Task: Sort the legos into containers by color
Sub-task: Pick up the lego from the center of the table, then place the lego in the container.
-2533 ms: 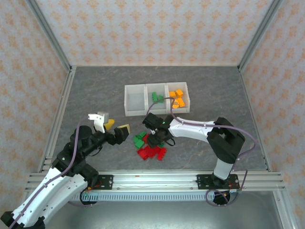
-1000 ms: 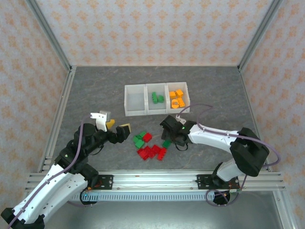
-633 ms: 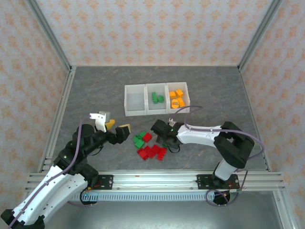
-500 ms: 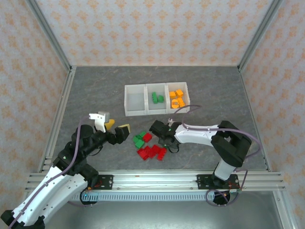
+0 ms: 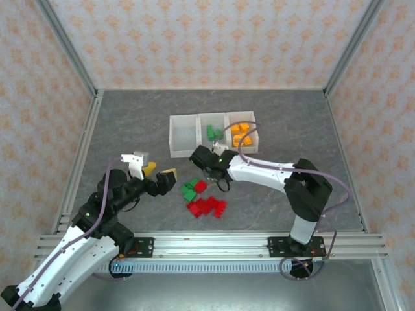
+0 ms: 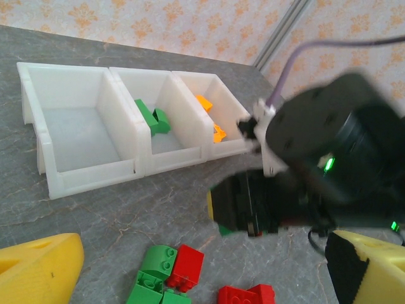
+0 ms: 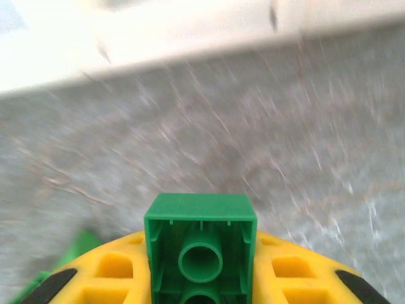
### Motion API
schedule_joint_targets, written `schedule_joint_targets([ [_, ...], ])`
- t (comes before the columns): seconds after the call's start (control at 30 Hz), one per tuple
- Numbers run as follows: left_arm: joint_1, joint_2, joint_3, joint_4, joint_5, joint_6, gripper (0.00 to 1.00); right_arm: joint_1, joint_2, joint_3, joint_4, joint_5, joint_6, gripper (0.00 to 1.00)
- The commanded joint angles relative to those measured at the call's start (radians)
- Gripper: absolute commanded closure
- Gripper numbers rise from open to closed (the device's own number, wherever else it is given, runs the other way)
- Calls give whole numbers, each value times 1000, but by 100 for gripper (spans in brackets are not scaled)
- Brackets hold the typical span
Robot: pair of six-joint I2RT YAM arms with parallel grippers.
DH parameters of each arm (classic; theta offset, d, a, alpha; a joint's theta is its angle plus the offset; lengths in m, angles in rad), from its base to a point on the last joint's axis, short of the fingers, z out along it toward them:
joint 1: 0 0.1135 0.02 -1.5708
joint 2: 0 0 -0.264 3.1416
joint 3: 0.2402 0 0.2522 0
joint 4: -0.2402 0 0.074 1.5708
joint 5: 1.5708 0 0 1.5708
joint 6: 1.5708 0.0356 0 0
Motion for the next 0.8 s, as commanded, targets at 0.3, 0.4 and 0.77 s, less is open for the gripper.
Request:
schedule_joint_targets([
  [0.3, -6, -8, 2, 13, 9, 6, 1, -209, 152, 455, 49, -87, -589, 79],
  [0.4, -7, -8, 3, 13, 5, 4, 1, -249, 224, 531, 63, -165, -670, 79],
  [0.77, -6, 13, 4, 10, 6, 4, 1, -293, 399, 619, 75, -305, -762, 78],
])
